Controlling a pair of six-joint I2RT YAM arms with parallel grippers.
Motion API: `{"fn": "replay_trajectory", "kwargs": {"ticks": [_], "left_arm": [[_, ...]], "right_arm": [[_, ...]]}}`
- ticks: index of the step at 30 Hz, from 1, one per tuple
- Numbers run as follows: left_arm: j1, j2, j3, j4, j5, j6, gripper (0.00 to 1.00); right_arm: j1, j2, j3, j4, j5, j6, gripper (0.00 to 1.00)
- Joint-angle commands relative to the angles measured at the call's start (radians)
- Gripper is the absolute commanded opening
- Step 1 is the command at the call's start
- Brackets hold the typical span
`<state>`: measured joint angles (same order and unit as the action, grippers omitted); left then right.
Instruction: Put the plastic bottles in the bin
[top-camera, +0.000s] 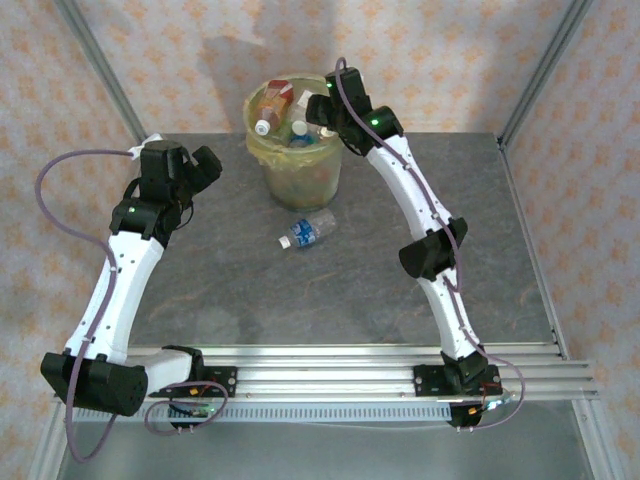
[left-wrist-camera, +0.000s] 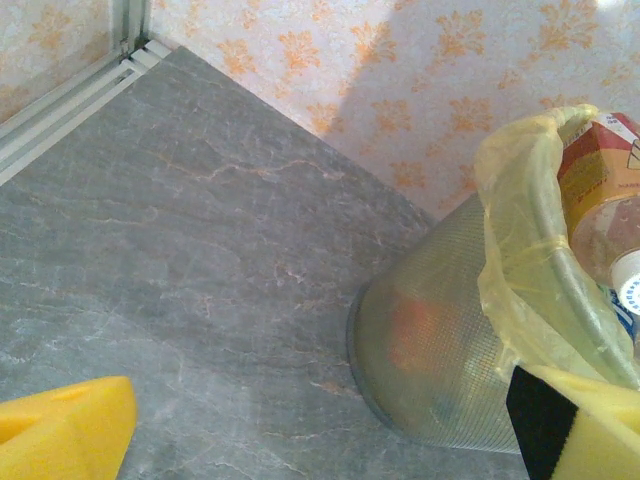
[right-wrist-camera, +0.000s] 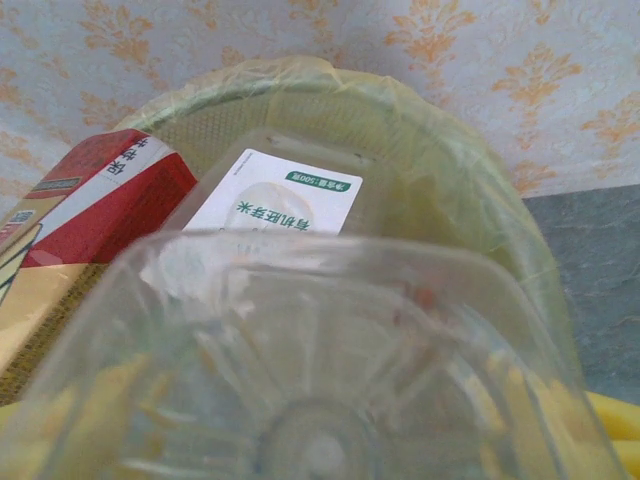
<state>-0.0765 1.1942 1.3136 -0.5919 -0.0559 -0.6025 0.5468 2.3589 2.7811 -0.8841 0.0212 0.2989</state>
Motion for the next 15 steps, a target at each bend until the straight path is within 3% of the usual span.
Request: {"fn": "replay_trajectory", "kwargs": {"ticks": [1,9,15], "left_arm": [[0.000,-0.004,-0.008,0.030,0.010,-0.010,0.97],[0.000,-0.001,-0.008,0.026,0.011,-0.011,0.97],[-0.002,-0.005,-0.005,0.023,0.010,-0.010,0.97]], "right_arm": [[0.001,-0.059,0.033,-0.024,0.043,-0.040,0.78],[0.001,-0.113,0.034,-0.030,-0.042,-0.065,0.85],[0.002,-0.141,0.032,-0.041,-0.018,-0.078,0.83]]}}
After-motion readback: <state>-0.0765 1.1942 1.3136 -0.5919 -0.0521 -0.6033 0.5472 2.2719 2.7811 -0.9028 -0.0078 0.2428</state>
